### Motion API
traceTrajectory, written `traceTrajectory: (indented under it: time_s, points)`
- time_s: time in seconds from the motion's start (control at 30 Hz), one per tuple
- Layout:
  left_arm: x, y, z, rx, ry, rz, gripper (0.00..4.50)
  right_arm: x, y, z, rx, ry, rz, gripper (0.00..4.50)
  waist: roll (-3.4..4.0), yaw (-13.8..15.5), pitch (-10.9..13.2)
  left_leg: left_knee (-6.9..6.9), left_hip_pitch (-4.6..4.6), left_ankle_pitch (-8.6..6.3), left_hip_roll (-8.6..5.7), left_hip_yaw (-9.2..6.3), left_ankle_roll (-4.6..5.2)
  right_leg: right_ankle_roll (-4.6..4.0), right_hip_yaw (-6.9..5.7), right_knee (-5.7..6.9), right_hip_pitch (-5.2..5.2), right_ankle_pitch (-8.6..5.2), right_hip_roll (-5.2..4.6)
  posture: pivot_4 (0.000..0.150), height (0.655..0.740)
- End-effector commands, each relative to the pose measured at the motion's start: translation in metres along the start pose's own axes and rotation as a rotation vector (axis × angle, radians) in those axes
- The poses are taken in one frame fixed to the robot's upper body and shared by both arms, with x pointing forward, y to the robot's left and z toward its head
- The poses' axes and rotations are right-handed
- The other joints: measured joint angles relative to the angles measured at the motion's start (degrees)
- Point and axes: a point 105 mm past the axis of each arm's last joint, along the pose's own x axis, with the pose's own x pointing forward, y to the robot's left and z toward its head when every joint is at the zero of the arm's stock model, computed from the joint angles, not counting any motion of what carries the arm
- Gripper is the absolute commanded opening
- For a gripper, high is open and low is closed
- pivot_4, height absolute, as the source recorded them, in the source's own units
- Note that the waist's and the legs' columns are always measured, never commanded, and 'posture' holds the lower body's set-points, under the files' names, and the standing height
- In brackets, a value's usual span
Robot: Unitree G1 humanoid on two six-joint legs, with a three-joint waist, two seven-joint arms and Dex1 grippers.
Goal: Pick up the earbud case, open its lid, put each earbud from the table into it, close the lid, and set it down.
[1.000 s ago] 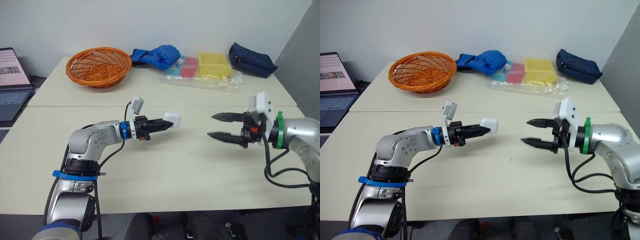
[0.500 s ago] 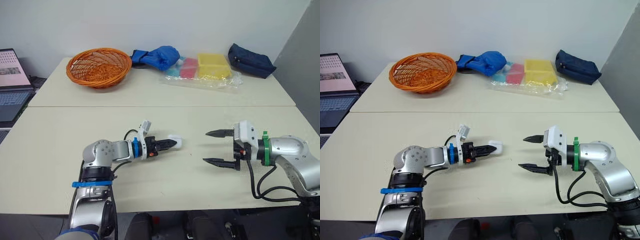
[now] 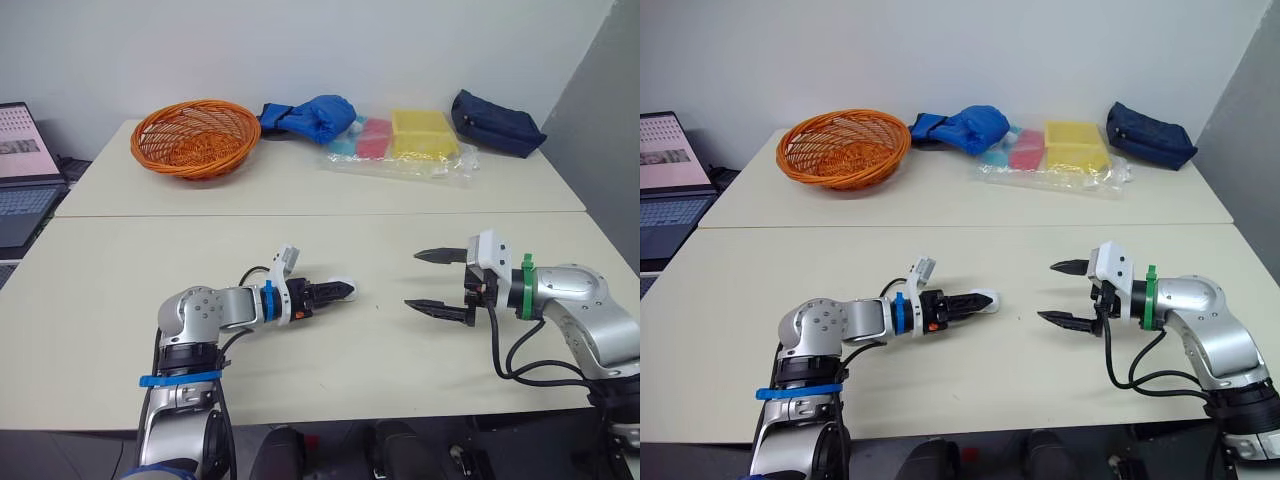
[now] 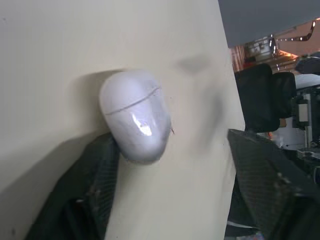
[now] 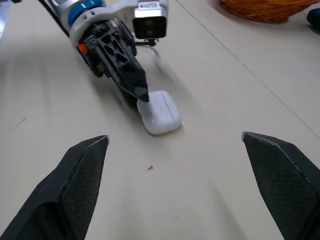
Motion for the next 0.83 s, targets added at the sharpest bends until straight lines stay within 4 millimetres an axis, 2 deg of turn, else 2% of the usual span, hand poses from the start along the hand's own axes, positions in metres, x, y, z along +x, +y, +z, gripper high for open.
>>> traceTrajectory:
  time_s: [0.03, 0.1, 0.13, 0.17, 0.2, 0.23, 0.27, 0.33, 0.43, 0.5, 0.53, 0.63, 0.83]
  points:
    - [-0.044, 0.023, 0.038, 0.019, -0.184, 0.183, 4.48, -0.007, -0.008, 0.002, -0.057, 0.002, -0.004, 4.50, 0.00, -0.05, 0.00, 0.00, 0.00, 0.00, 0.01, -0.02, 0.00, -0.01, 0.00, 0.01, 0.00, 0.01, 0.02, 0.150, 0.7400]
    - [-0.056, 0.027, 0.049, 0.017, -0.234, 0.223, 4.48, -0.011, -0.012, -0.002, -0.061, 0.010, -0.011, 4.50, 0.00, -0.21, 0.00, 0.01, 0.03, 0.00, 0.01, -0.11, 0.00, -0.13, 0.03, 0.00, -0.01, 0.03, 0.14, 0.150, 0.7400]
    - [-0.068, 0.026, 0.056, 0.068, -0.261, 0.245, 4.48, -0.013, -0.014, -0.004, -0.062, 0.012, -0.015, 4.50, 0.00, -0.21, 0.00, 0.01, 0.04, 0.00, 0.01, -0.14, 0.00, -0.19, 0.04, 0.00, -0.02, 0.01, 0.16, 0.150, 0.7400]
    - [-0.088, 0.026, 0.068, 0.197, -0.316, 0.291, 4.48, -0.015, -0.017, -0.004, -0.065, 0.010, -0.025, 4.50, -0.01, -0.19, 0.01, 0.00, 0.03, 0.00, 0.01, -0.14, 0.00, -0.30, 0.04, 0.00, -0.01, -0.06, 0.16, 0.150, 0.7400]
    - [-0.107, 0.017, 0.079, 0.411, -0.357, 0.311, 4.48, -0.018, -0.019, -0.005, -0.065, 0.004, -0.035, 4.50, -0.03, -0.26, 0.02, 0.00, 0.01, 0.00, 0.01, -0.13, 0.00, -0.30, 0.04, -0.02, -0.02, -0.06, 0.16, 0.150, 0.7400]
    - [-0.116, 0.008, 0.081, 0.575, -0.352, 0.307, 4.48, -0.020, -0.021, -0.005, -0.065, 0.000, -0.041, 4.50, -0.07, -0.46, 0.05, -0.05, -0.01, 0.00, 0.01, -0.07, -0.01, -0.29, 0.10, -0.05, -0.07, -0.06, 0.16, 0.150, 0.7400]
    - [-0.121, 0.002, 0.077, 0.730, -0.320, 0.297, 4.48, -0.023, -0.020, -0.007, -0.081, 0.006, -0.035, 4.50, -0.11, -0.57, 0.07, -0.12, -0.01, -0.03, 0.02, -0.01, -0.07, -0.30, 0.15, -0.08, -0.12, -0.06, 0.15, 0.150, 0.7400]
    - [-0.126, -0.003, 0.054, 1.059, -0.195, 0.242, 4.48, -0.029, -0.018, -0.014, -0.104, 0.028, -0.015, 4.50, -0.05, -0.13, 0.03, -0.31, 0.02, -0.14, 0.02, 0.07, -0.27, -0.37, 0.13, -0.15, -0.12, -0.16, -0.07, 0.150, 0.7400]
    - [-0.131, 0.006, 0.050, 1.108, -0.211, 0.247, 4.48, -0.035, -0.016, -0.018, -0.095, 0.031, 0.002, 4.50, 0.07, 1.11, -0.03, -0.68, 0.12, -0.14, -0.04, 0.24, -0.26, -0.82, 0.12, -0.18, -0.12, -0.50, -0.76, 0.150, 0.7400]
    - [-0.132, 0.014, 0.034, 1.258, -0.090, 0.215, 4.48, -0.038, -0.015, -0.019, -0.082, 0.034, 0.021, 4.50, 0.01, 1.63, -0.02, -0.67, -0.01, -0.13, -0.10, 0.25, -0.25, -0.75, 0.07, -0.20, -0.14, -0.60, -0.76, 0.150, 0.7400]
    - [-0.135, 0.023, 0.031, 1.273, -0.059, 0.236, 4.48, -0.039, -0.016, -0.018, -0.081, 0.032, 0.020, 4.50, 0.01, 1.70, -0.02, -0.67, -0.02, -0.14, -0.07, 0.27, -0.25, -0.75, 0.06, -0.27, -0.14, -0.59, -0.75, 0.150, 0.7400]
    - [-0.146, 0.043, 0.045, 1.175, -0.124, 0.337, 4.48, -0.041, -0.023, -0.017, -0.087, 0.036, -0.010, 4.50, 0.01, 1.78, -0.01, -0.70, -0.02, -0.14, -0.06, 0.32, -0.24, -0.61, -0.01, -0.30, -0.13, -0.67, -0.74, 0.150, 0.7400]
    - [-0.138, 0.039, 0.049, 1.182, -0.145, 0.302, 4.48, -0.039, -0.020, -0.014, -0.077, 0.024, -0.019, 4.50, 0.00, 1.78, -0.01, -0.69, 0.00, -0.14, -0.02, 0.26, -0.23, -0.17, -0.08, -0.16, -0.13, -0.59, -0.65, 0.150, 0.7400]
